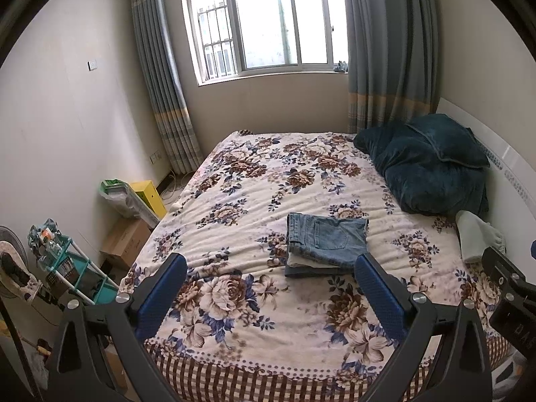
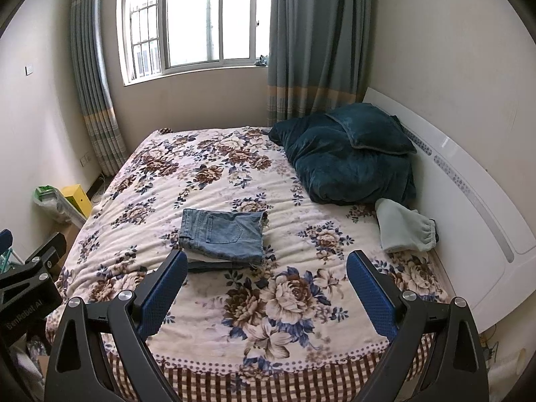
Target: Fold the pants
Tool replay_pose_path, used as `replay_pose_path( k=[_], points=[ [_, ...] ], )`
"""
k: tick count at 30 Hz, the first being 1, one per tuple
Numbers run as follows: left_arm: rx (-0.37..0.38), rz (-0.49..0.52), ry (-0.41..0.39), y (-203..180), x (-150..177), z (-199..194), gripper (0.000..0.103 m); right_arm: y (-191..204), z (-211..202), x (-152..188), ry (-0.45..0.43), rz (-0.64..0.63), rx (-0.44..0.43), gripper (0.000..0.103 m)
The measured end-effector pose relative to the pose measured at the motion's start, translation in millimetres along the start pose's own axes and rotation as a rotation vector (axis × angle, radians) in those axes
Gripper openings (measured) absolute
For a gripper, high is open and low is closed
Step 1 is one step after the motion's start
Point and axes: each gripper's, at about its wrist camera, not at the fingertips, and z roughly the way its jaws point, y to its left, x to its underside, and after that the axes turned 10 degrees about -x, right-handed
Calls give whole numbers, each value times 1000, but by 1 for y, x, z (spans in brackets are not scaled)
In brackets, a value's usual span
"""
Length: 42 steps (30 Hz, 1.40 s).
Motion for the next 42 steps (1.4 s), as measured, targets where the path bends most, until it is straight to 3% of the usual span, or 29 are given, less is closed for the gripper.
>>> replay_pose_path(
  k=[42],
  points=[
    [12, -6, -31, -1, 8, -13, 103, 8, -4, -1, -3, -9, -14, 98]
  ],
)
